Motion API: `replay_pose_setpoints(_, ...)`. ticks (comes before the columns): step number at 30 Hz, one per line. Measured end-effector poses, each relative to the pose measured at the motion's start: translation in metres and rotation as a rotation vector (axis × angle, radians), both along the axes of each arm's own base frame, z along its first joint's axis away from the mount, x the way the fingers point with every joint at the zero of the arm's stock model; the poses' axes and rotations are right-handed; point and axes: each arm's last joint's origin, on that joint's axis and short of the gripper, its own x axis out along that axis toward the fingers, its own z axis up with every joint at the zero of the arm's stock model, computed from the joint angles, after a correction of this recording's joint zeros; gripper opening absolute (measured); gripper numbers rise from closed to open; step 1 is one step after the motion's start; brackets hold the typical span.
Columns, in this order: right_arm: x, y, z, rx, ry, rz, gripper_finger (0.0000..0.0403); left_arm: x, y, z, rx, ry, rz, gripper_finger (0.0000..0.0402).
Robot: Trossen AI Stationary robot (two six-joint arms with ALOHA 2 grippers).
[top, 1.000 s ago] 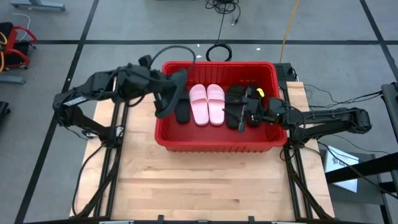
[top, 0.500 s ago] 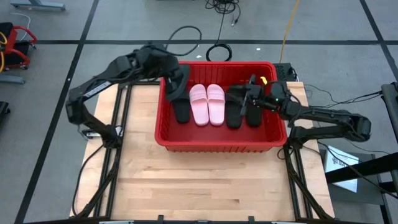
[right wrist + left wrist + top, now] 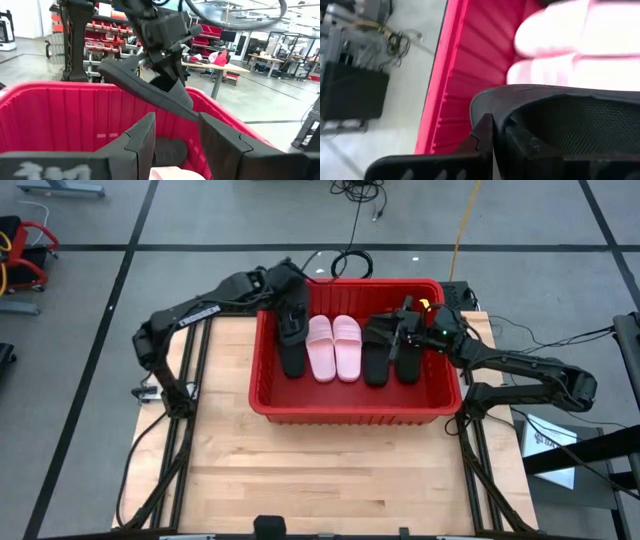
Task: Pick and place slides into bin
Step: Put the black slide into the red basket
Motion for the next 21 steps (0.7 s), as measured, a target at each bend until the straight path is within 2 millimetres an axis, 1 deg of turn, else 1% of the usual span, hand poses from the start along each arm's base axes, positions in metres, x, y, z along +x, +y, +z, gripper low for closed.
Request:
replay_pose_setpoints(3, -0.001, -0.002, 0.0, -0.015, 0.008, -0.011, 0.0141, 0.005, 0.005, -0.011, 0.03, 0.063, 0.042, 0.0015)
replay_pose_setpoints(7, -0.003, -0.006, -0.001, -0.027, 0.017, -0.032, 0.0141, 0.007, 0.009, -0.02, 0.021, 0.107, 0.047, 0.0004)
replay_pose_setpoints(11, -0.005, -0.009, -0.001, -0.04, 0.022, -0.05, 0.0141, 0.009, 0.014, -0.029, -0.002, 0.137, 0.052, 0.0013)
replay_pose_setpoints(15, -0.007, -0.012, -0.001, -0.041, 0.023, -0.063, 0.0141, 0.007, 0.02, -0.036, -0.048, 0.133, 0.035, 0.0009)
replay_pose_setpoints(18, -0.008, -0.013, -0.001, -0.039, 0.024, -0.064, 0.0141, 0.006, 0.023, -0.047, -0.051, 0.123, 0.016, 0.0004)
replay_pose_setpoints(21, -0.008, -0.013, -0.002, -0.033, 0.033, -0.029, 0.0141, 0.002, 0.027, -0.062, -0.049, 0.145, 0.008, 0.0009)
